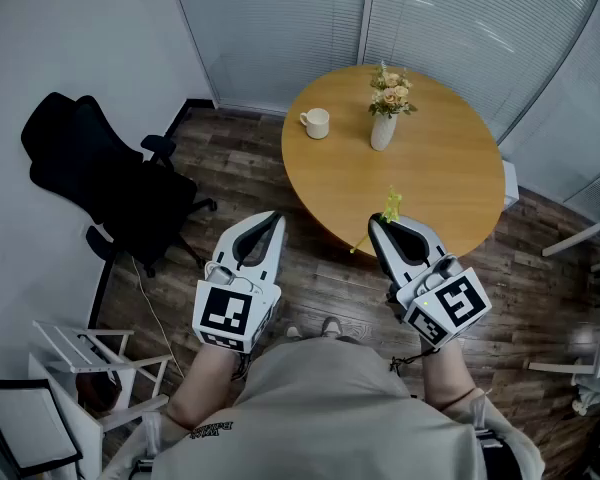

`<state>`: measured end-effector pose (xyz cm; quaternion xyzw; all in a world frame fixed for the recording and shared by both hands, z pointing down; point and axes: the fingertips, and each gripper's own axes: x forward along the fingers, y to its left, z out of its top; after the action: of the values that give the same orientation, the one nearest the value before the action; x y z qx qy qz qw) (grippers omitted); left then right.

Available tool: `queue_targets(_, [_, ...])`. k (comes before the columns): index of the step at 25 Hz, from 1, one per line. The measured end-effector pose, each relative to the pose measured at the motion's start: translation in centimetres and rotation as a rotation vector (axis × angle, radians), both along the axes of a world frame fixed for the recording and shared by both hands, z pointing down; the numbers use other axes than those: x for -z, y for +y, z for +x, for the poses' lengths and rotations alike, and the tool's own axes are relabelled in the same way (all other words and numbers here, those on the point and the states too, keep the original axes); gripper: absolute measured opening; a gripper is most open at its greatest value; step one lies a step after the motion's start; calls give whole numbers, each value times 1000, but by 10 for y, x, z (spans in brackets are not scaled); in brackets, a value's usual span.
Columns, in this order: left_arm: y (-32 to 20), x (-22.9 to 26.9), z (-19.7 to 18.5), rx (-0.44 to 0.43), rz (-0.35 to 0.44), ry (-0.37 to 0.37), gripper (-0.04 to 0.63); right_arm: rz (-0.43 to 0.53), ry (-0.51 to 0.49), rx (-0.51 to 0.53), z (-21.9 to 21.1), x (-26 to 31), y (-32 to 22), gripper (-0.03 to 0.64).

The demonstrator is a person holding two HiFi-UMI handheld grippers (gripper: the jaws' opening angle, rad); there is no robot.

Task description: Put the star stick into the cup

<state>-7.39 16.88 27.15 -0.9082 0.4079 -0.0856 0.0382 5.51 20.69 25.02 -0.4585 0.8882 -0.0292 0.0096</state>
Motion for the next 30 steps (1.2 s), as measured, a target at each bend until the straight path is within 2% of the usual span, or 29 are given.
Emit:
queue_targets(14, [6,-10,6,-44,-18,-3,21,-12,1,-24,0,-3,2,29])
queue_targets(30, [4,-20,22,-12,-14,-27,21,-17,-2,16,14,-14,-6,29])
